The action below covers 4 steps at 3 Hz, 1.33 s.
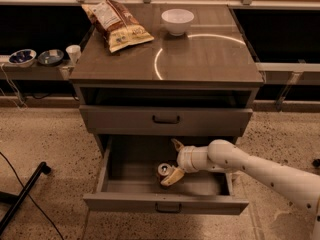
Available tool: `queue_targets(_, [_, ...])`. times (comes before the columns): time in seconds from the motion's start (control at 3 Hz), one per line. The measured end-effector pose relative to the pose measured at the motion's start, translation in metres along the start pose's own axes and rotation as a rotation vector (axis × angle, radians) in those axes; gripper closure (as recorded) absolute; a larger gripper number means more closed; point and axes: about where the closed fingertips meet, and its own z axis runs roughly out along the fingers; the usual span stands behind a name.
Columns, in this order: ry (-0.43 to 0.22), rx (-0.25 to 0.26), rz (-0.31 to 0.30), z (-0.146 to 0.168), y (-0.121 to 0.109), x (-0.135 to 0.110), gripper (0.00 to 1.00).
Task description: Pick orange can from middle drawer and place on counter
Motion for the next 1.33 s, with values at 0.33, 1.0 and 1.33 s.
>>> queue_targets(0.33, [-0.042,-0.055,-0.028,0.019,0.002,0.005,0.18])
queue_targets(1.0, [0.056,-0.077,-0.143,0.030,0.010,0.011,0.64])
queue_targets(1.33, [-0.025,-0.073,-0.147,0.020,0.009,0.003,0.87])
